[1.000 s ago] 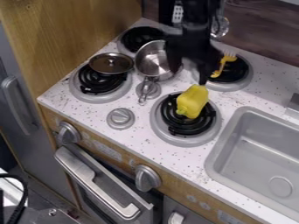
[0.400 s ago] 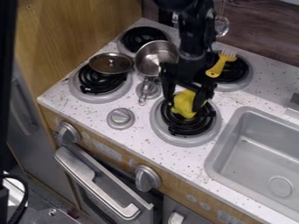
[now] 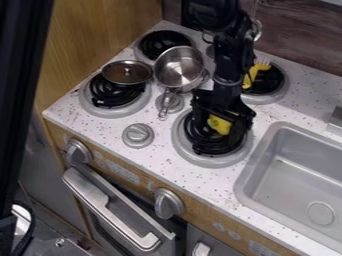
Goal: Movió el objeto amarillo y lo puso entre los dos quemadores a la derecha
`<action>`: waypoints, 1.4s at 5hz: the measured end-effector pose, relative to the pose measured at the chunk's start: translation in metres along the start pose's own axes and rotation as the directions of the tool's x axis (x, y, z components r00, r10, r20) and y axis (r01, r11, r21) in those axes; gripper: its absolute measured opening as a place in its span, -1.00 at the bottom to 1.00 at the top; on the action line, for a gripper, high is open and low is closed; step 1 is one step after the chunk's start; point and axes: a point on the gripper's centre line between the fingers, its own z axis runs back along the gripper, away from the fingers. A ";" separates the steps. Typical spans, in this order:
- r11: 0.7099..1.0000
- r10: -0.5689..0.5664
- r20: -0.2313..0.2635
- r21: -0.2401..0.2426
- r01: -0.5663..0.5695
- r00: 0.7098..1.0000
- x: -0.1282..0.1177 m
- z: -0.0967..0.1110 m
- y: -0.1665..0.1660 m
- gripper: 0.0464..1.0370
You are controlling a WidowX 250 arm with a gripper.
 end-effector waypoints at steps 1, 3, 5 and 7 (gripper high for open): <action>1.000 0.000 0.018 -0.009 0.000 1.000 0.003 -0.001 -0.002 0.85; 1.000 0.001 0.047 -0.001 -0.001 0.999 0.007 -0.001 0.004 -0.25; 0.977 0.212 0.196 -0.007 -0.215 0.957 0.031 0.040 0.074 -0.88; 0.914 0.399 0.266 -0.039 -0.403 0.878 0.042 0.061 0.150 -0.90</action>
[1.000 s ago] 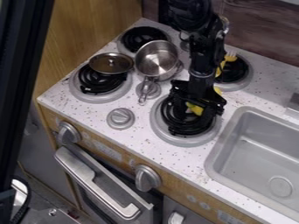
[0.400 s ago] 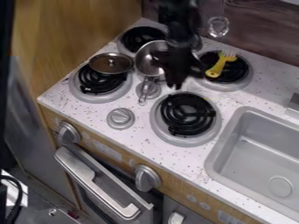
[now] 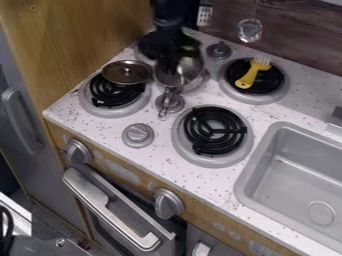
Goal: Movió el objeto amarillo y lo puso entre los dos quemadores a la derecha
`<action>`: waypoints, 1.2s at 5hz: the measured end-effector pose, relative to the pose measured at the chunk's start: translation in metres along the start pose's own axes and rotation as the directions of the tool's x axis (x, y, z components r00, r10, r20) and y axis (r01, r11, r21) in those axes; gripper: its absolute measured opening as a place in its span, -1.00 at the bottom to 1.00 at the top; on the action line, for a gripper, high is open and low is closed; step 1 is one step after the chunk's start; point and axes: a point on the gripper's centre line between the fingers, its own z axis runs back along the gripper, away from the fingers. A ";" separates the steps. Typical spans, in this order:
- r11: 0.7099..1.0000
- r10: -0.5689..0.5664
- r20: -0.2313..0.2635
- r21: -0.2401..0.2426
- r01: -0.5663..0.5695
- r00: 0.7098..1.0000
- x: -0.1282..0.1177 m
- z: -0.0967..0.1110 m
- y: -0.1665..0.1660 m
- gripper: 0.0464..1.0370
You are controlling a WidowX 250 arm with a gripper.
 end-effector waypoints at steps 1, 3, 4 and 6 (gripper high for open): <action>0.997 0.077 0.022 0.022 -0.078 0.997 0.013 -0.019 0.031 -0.90; 0.990 0.126 0.037 0.060 -0.129 0.991 0.028 -0.039 0.039 -0.90; 0.988 0.131 0.048 0.071 -0.134 0.990 0.034 -0.047 0.040 -0.90; 0.988 0.140 0.080 0.054 -0.144 0.987 0.048 -0.051 0.033 -0.46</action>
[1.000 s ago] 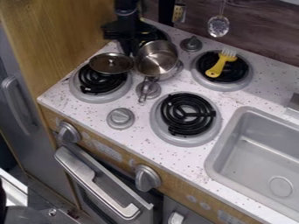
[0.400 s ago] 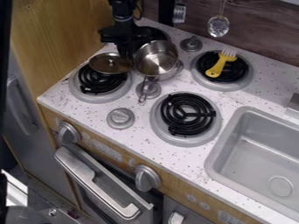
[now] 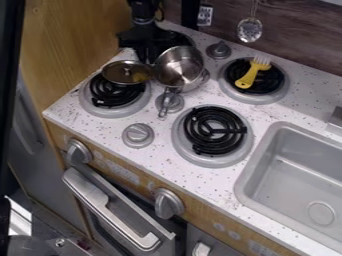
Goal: Movió el objeto amarillo y lo puso entre los dos quemadores a la derecha
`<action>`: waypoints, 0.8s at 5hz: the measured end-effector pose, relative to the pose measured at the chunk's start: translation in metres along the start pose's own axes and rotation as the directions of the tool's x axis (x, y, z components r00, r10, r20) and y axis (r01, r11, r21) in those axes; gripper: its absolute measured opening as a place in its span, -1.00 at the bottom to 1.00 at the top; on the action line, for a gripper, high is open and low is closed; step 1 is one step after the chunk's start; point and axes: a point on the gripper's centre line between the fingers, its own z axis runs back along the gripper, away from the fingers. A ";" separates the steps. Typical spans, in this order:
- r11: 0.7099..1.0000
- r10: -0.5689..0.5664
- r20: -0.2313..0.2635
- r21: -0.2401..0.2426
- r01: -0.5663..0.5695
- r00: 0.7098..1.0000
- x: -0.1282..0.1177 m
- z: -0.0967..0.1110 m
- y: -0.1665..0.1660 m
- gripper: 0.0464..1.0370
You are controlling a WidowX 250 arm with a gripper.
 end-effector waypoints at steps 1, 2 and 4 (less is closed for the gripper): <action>1.000 -0.003 -0.003 -0.006 0.003 1.000 -0.001 0.000 -0.003 0.11; 0.999 -0.043 -0.002 -0.002 0.043 0.999 -0.002 0.001 -0.006 0.71; 0.986 -0.168 0.011 0.008 0.168 0.986 -0.012 0.060 -0.019 0.92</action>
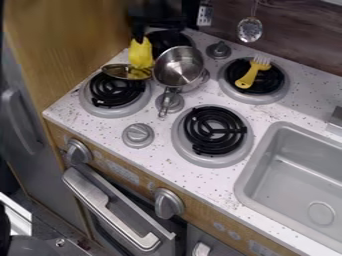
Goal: Movió el objeto amarillo y lo puso entre los dos quemadores a la derecha
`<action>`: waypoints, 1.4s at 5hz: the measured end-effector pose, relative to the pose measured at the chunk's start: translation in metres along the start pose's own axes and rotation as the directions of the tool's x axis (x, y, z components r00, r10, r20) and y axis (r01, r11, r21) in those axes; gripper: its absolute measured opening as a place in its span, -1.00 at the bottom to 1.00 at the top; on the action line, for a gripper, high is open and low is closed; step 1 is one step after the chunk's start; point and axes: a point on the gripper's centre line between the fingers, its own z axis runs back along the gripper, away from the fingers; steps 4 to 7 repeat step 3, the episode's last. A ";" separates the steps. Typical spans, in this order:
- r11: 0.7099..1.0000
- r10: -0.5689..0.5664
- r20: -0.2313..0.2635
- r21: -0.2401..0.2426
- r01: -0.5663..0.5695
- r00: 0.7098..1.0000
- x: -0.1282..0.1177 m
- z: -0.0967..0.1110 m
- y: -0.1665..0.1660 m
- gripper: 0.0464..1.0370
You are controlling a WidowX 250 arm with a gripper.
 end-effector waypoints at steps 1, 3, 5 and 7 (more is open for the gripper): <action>0.998 -0.069 -0.030 0.000 0.069 0.997 -0.023 0.013 0.003 0.92; 0.981 -0.195 -0.047 0.002 0.195 0.980 -0.046 0.007 0.005 0.92; 0.981 -0.195 -0.047 0.002 0.195 0.980 -0.046 0.007 0.005 0.92; 0.981 -0.195 -0.047 0.002 0.195 0.980 -0.046 0.007 0.005 0.92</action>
